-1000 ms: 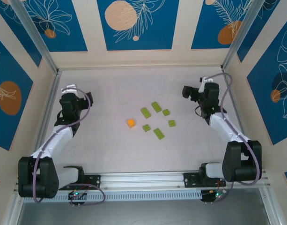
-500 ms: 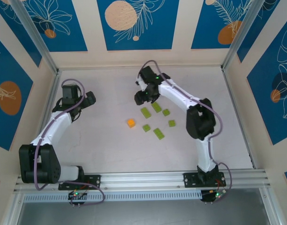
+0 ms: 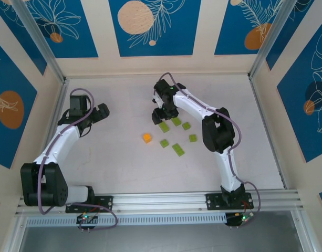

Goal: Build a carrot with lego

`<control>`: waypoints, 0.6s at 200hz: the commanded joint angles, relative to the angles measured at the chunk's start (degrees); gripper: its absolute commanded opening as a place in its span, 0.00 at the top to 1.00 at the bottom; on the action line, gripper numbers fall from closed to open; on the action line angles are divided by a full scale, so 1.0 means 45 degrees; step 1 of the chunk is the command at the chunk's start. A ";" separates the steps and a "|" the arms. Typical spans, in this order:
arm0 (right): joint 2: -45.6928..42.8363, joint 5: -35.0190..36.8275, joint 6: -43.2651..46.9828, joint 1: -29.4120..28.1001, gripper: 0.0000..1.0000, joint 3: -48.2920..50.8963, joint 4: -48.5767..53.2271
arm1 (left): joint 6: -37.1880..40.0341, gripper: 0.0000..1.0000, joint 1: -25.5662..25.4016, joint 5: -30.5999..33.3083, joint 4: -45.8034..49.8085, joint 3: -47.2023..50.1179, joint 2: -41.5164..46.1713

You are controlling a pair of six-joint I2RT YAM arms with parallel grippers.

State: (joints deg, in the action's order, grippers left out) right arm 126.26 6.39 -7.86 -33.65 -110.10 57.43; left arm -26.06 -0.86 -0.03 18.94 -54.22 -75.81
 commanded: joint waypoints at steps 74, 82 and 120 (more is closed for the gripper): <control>0.0805 -0.0522 0.0184 -0.0021 0.32 0.0327 0.0129 | 0.0050 0.01 0.0172 -0.0227 0.0225 -0.0155 0.0006; 0.0863 -0.0505 0.0182 -0.0023 0.32 0.0342 0.0129 | 0.0050 0.01 0.0172 -0.0227 0.0244 -0.0156 0.0004; 0.1061 -0.0381 0.0203 -0.0024 0.33 0.0395 0.0129 | 0.0074 0.01 0.0172 -0.0220 0.0236 -0.0141 -0.0035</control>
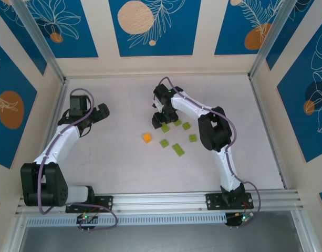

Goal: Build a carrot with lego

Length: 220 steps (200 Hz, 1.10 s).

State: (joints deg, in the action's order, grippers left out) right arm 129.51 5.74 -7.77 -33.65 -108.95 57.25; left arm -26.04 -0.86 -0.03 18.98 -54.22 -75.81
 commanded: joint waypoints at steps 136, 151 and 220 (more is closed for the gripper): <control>0.0907 -0.0004 0.0203 -0.0042 0.50 -0.0404 0.0524 | 0.0123 0.01 0.0172 -0.0206 0.0079 -0.0052 -0.0170; 0.0888 0.0015 0.0164 -0.0042 0.51 -0.0418 0.0500 | 0.0127 0.01 0.0172 -0.0225 0.0059 -0.0036 -0.0198; 0.0908 0.0092 0.0145 -0.0008 0.49 -0.0938 0.0650 | 0.0163 0.01 0.0172 -0.0247 0.0053 -0.0041 -0.0149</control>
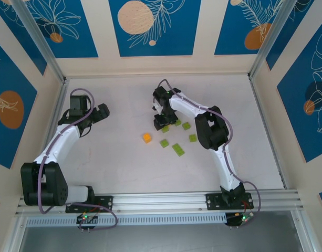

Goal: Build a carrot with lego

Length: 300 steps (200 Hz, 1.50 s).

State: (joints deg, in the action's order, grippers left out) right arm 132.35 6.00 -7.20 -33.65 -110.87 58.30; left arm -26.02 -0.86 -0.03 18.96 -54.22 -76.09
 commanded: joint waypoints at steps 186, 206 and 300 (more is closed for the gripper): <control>0.0576 0.0074 0.0028 0.0012 0.64 -0.0929 0.0822 | 0.0169 0.01 0.0172 -0.0413 -0.0023 -0.0055 -0.0223; 0.0438 0.0109 -0.0002 0.0017 0.66 -0.0919 0.0934 | 0.0140 0.01 0.0172 -0.0441 -0.0063 -0.0061 -0.0223; -0.1729 -0.0763 -0.1153 -0.1134 0.66 -0.0439 0.2514 | 0.0130 0.01 0.0172 -0.0501 -0.0071 -0.0012 -0.0167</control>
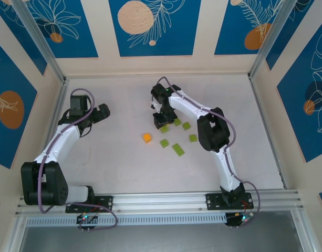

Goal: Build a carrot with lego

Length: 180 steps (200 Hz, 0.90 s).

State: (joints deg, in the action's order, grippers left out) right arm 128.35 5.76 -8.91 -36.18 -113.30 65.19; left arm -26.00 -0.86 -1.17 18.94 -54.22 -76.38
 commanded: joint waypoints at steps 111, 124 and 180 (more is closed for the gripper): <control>0.0074 -0.1373 -0.2084 -0.1901 0.66 -0.1185 0.0810 | 0.0092 0.01 0.0172 -0.0385 -0.0073 0.0091 0.0023; 0.0272 -0.1367 -0.2011 -0.1933 0.66 -0.1307 0.0846 | 0.0110 0.01 0.0162 -0.0368 -0.0063 0.0078 0.0050; 0.0576 -0.1329 -0.1907 -0.1920 0.66 -0.1209 0.0457 | 0.0103 0.01 0.0171 -0.0382 -0.0090 0.0076 0.0056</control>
State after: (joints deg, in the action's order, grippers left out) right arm 130.02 1.04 -17.17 -44.73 -117.75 67.07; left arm -26.00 -0.86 -1.93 18.94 -54.15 -76.38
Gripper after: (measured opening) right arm 0.344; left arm 0.989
